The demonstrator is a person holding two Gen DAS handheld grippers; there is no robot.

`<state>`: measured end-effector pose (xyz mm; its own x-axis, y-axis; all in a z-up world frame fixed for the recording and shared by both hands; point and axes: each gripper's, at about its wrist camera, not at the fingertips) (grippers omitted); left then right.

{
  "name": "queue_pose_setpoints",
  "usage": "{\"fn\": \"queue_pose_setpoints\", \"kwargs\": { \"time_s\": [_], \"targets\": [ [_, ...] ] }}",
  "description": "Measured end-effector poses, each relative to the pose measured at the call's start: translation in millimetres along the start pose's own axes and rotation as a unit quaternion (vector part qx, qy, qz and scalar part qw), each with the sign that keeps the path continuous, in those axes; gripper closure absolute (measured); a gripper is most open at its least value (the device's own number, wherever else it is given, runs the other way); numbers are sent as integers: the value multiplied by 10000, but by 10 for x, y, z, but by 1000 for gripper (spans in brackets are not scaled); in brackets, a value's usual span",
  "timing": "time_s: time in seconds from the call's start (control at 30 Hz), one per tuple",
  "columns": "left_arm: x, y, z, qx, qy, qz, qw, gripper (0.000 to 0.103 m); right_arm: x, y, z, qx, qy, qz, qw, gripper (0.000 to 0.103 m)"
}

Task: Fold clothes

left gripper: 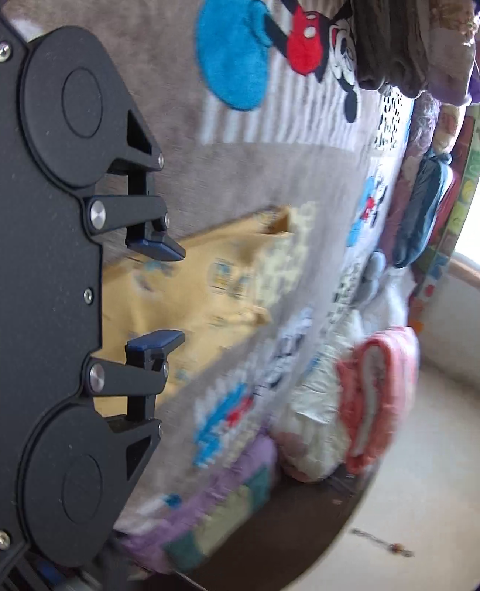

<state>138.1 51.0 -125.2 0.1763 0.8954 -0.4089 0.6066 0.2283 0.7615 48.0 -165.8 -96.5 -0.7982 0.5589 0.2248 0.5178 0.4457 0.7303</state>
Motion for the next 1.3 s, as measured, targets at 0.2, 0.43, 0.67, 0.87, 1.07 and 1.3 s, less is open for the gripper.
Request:
{"fn": "queue_pose_setpoints", "kwargs": {
  "time_s": [0.2, 0.43, 0.67, 0.87, 1.07, 1.3],
  "targets": [
    [-90, 414, 491, 323, -84, 74, 9994, 64, -116, -197, 209, 45, 39, 346, 9994, 72],
    [338, 866, 1110, 675, 231, -883, 9935, 64, -178, -345, 230, -167, 145, 776, 9967, 68],
    [381, 832, 778, 457, -306, -1187, 9914, 63, -143, -375, 168, -375, 198, 709, 9966, 67],
    [498, 822, 1116, 681, -83, -1571, 9852, 59, -190, -389, 219, -343, 231, 762, 9962, 64],
    [546, 940, 1106, 512, 11, -1691, 9843, 58, -227, -395, 185, -417, 344, 907, 9944, 63],
    [655, 767, 813, 539, 282, -1307, 9895, 56, -438, -355, -34, -940, 512, 1288, 9859, 63]
  ]
}}
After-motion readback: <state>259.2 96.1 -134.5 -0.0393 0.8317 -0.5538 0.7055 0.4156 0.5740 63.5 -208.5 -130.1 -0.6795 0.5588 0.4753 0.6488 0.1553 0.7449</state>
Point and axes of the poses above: each gripper's, at about its wrist camera, not at the fingertips, and z roughly the way its jaws point, x to its left, y to its top, and after that the axes turned 6 degrees about y, right-handed
